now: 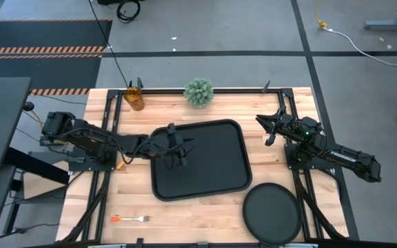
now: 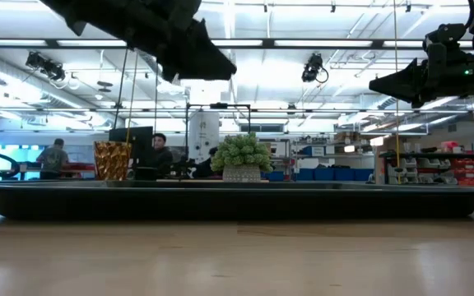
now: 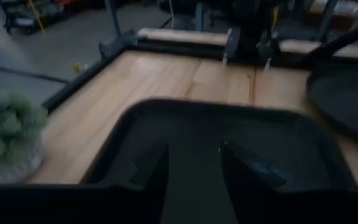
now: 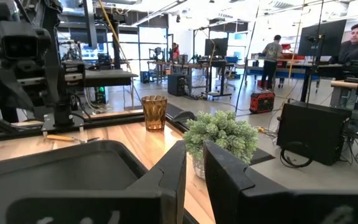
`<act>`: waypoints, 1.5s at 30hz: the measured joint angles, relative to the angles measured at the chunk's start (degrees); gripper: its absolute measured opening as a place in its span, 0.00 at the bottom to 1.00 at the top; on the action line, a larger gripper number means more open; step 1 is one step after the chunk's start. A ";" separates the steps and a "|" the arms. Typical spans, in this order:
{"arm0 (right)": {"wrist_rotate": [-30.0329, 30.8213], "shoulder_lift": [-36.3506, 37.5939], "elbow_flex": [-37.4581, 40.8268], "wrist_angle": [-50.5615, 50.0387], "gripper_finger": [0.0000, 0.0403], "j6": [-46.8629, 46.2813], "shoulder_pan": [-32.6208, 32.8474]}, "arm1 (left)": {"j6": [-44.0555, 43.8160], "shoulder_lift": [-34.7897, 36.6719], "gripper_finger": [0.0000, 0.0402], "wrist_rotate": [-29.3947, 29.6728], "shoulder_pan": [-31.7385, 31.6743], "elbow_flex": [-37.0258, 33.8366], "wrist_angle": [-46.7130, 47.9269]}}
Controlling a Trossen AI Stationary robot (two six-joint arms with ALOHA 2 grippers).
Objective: Pick and place plate/cup/fork/spoon on tray
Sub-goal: Put the black plate on the center of the black tray
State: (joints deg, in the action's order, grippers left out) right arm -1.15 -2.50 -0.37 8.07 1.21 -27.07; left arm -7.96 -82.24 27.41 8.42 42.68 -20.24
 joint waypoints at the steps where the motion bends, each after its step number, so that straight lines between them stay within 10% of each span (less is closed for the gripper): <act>1: 0.00 0.00 -0.01 0.00 0.15 -0.01 0.00 | 0.58 0.00 0.37 -0.49 -0.32 0.00 -1.21; 11: 0.00 0.00 -0.01 -0.01 0.15 -0.01 -0.01 | 1.06 0.02 0.37 -6.27 -4.63 0.17 -17.49; 40: 0.00 0.00 0.00 -0.01 0.15 0.00 0.00 | 2.10 0.06 0.37 -22.98 -3.36 0.22 -26.52; 45: 0.00 0.00 -0.01 0.01 0.15 0.00 -0.02 | 5.69 0.06 0.37 -34.21 -3.36 0.22 -25.28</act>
State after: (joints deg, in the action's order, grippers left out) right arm -1.15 -2.50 -0.38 8.07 1.21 -27.09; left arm -2.27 -82.18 -6.81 5.06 42.89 -45.52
